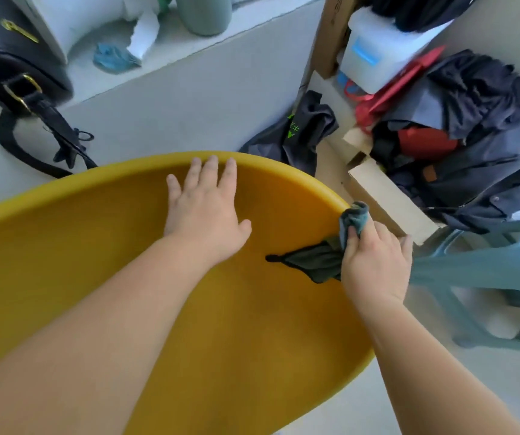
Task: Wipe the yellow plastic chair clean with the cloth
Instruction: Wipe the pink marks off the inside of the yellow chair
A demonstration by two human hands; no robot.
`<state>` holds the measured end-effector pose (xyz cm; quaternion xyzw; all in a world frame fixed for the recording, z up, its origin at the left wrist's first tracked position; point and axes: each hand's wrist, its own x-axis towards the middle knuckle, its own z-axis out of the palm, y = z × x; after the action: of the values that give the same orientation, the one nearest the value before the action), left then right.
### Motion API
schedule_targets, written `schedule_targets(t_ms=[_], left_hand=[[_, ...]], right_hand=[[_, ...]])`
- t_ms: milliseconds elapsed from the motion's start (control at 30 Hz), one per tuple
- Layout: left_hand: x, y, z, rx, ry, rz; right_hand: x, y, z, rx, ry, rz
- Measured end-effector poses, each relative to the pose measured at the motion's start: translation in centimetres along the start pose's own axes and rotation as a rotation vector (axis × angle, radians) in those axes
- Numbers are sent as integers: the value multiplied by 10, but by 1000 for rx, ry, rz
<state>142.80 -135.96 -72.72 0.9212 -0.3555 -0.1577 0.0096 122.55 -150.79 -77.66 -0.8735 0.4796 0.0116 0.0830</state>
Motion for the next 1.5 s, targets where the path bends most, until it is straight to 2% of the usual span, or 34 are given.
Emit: schedule_targets(t_ms=[100, 267, 400, 500, 600, 700, 833, 900, 1033, 1167, 1267, 1367, 1500], left_hand=[[-2, 32, 3, -43, -23, 157], [1, 57, 2, -110, -25, 144], [-8, 89, 5, -26, -13, 259], [-21, 116, 18, 22, -67, 371], [-28, 131, 33, 56, -98, 368], [-33, 140, 45, 19, -66, 302], [-37, 146, 50, 46, -40, 292], [-36, 144, 50, 65, -38, 307], [-34, 145, 47, 41, -26, 300], [-36, 152, 48, 4, 3, 278], [-38, 154, 54, -32, 26, 260], [-40, 155, 62, -67, 47, 244], [-39, 157, 68, -78, 71, 238]], right_hand=[[7, -13, 0, 29, -4, 33], [53, -59, -9, 15, 10, -189], [27, -20, 8, 120, 102, -189], [-23, 36, 31, 292, 135, -60], [-87, 82, 59, 502, 62, 163], [-137, 93, 79, 725, -47, 356], [-125, 79, 80, 806, -25, 479], [-94, 71, 67, 732, 29, 432], [-27, 45, 33, 604, 89, 131], [-23, 38, 38, 577, 188, 144], [-61, 55, 59, 678, 212, 264], [-114, 77, 91, 854, 114, 570], [-161, 82, 116, 936, -28, 884]])
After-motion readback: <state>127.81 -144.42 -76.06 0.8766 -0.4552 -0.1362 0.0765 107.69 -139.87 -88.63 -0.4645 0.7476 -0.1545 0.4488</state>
